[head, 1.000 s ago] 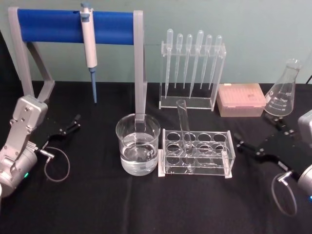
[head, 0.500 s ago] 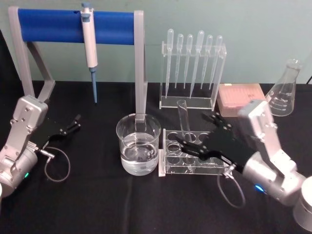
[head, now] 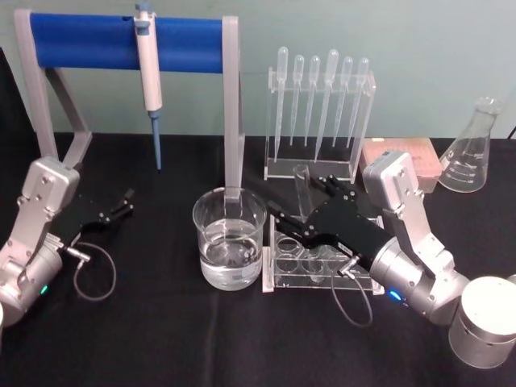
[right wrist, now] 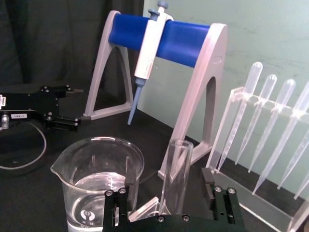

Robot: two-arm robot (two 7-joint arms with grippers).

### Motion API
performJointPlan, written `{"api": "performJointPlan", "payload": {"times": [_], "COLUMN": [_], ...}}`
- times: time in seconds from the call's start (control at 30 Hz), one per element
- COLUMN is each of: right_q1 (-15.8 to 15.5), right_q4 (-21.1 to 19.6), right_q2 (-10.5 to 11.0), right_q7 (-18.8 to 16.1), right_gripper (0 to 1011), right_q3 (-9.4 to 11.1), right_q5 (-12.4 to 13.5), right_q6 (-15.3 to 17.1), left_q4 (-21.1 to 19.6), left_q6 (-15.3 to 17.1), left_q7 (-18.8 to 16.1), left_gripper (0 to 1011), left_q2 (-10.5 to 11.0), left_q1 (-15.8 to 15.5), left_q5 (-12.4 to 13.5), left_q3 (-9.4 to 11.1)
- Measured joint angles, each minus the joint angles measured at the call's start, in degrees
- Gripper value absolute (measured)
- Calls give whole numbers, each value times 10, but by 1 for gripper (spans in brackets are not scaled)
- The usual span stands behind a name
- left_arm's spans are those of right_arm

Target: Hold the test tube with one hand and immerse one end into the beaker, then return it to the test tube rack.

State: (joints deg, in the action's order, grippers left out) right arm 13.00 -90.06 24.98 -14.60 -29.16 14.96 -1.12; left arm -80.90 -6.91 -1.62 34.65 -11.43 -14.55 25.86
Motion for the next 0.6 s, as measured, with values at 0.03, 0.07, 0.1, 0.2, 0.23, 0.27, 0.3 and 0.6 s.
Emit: {"api": "performJointPlan", "payload": {"times": [0.03,0.07,0.1,0.2,0.23,0.27,0.3,0.6], "right_q1": [-3,-3,-4,-12,-13,-17,-18,-29], "right_q4": [-1,-1,-1,-5,-5,-6,-6,-13], "right_q2": [-1,-1,-1,-2,-2,-2,-3,-9], "right_q7": [0,0,0,-3,-3,-5,-6,-18], "right_gripper": [844,812,790,681,659,624,579,302], "right_q3": [3,3,4,11,12,15,16,30], "right_q5": [0,0,0,0,0,0,0,-1], "right_q6": [3,3,4,9,10,11,11,12], "left_q4": [0,0,0,0,0,0,0,0], "left_q6": [0,0,0,0,0,0,0,0], "left_q7": [0,0,0,0,0,0,0,0], "left_gripper": [1000,1000,1000,1000,1000,1000,1000,1000], "left_q2": [0,0,0,0,0,0,0,0], "left_q1": [0,0,0,0,0,0,0,0], "left_q5": [0,0,0,0,0,0,0,0], "left_q3": [0,0,0,0,0,0,0,0]}}
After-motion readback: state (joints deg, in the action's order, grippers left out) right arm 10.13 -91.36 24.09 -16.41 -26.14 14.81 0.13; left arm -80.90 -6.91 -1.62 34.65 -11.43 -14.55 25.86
